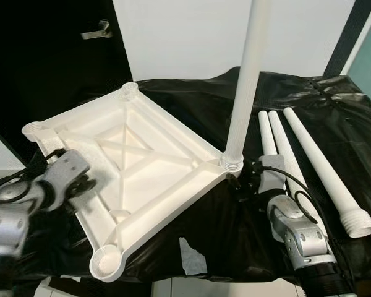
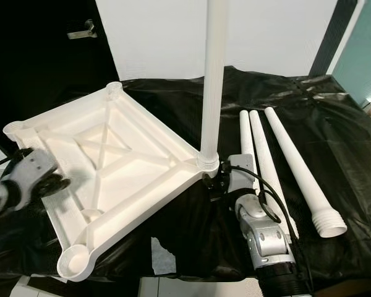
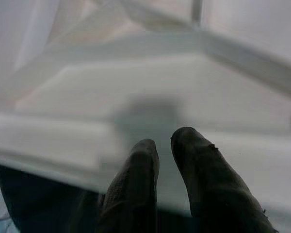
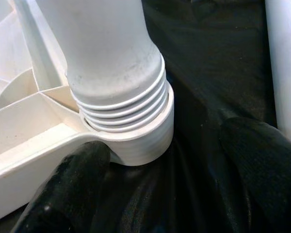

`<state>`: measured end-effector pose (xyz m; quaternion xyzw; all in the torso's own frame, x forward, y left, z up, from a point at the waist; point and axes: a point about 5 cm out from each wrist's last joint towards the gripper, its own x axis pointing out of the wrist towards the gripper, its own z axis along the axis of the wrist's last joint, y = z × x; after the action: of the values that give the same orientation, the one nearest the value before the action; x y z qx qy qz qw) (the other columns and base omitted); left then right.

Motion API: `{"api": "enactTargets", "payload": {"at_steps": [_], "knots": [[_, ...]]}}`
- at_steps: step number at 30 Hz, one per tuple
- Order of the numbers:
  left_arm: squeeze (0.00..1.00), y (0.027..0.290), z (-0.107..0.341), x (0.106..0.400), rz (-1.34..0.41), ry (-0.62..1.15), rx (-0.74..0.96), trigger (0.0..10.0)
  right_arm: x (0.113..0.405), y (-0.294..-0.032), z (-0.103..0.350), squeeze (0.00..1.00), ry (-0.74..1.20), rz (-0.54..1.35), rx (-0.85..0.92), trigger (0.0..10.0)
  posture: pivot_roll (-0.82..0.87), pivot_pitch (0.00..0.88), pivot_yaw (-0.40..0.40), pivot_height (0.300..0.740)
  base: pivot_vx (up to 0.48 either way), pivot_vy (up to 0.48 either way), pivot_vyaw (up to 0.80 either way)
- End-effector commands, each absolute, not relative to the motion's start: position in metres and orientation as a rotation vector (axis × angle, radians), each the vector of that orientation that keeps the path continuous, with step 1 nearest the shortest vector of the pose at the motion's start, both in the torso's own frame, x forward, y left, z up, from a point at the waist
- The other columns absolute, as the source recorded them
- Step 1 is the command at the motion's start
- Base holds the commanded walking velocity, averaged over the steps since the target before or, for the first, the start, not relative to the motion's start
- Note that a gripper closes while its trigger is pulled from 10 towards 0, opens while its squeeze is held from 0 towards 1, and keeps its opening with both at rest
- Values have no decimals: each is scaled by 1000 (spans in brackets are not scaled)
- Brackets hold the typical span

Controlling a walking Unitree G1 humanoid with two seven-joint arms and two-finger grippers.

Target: Building children table

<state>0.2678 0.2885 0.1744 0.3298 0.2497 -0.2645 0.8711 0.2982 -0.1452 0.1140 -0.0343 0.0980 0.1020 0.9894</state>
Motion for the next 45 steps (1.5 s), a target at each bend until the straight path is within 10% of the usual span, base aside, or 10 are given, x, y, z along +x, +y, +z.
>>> {"api": "enactTargets", "payload": {"at_steps": [1,26,45], "knots": [[0,289,177,263,-588,531,688,10000,301,-143,113,0,206,218,-64,10000,45,0,-6,740,0,0,0],[0,187,133,194,-1148,562,575,10000,329,-138,106,0,272,287,-98,10000,65,0,-28,740,0,0,0],[0,131,142,212,-1150,397,507,10000,361,-129,115,0,200,362,-130,10000,53,0,-3,740,0,0,0]]}}
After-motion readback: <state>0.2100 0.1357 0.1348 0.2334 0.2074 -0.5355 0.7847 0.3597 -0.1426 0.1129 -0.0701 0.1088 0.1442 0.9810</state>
